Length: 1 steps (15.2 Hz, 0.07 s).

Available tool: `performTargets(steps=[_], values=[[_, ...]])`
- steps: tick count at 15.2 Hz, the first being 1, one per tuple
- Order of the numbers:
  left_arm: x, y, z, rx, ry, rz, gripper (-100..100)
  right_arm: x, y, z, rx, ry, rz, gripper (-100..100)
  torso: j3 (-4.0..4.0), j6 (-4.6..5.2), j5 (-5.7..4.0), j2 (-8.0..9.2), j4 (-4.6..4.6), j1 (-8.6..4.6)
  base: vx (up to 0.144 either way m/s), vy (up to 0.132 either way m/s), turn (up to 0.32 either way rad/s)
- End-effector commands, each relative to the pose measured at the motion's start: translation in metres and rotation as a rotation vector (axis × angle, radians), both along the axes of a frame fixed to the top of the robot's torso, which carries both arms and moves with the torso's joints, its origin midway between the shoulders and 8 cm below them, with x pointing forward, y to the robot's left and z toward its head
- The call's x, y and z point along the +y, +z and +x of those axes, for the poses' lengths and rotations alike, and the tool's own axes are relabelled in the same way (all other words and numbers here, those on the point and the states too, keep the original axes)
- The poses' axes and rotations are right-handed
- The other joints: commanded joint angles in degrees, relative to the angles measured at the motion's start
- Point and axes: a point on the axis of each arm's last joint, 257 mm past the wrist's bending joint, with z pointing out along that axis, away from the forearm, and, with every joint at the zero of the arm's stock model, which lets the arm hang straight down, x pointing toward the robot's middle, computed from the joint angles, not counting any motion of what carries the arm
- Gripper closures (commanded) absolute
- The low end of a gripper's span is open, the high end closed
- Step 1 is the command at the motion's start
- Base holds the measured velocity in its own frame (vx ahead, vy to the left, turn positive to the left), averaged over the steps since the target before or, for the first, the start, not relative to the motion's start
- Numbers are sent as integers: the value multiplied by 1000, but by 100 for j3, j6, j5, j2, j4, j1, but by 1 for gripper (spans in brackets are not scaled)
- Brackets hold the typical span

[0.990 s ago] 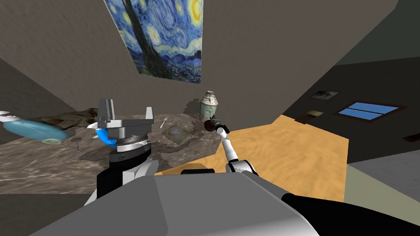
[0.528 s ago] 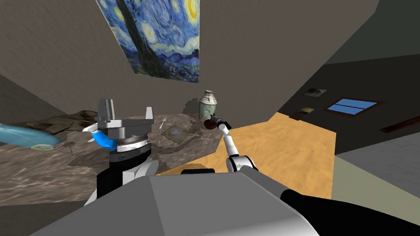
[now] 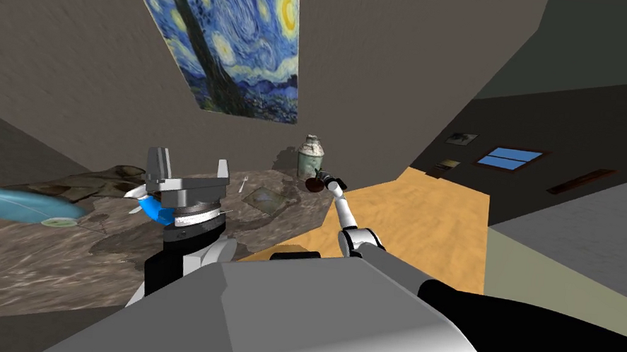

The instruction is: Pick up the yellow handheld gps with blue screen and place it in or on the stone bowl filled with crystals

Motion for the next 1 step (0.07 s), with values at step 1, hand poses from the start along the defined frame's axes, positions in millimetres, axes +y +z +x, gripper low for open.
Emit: performTargets(steps=[1], values=[[0,0,0,0,0,0,0,0,0,0,0,0,0,-100,0,0,0,0,0,0,0,0,0]])
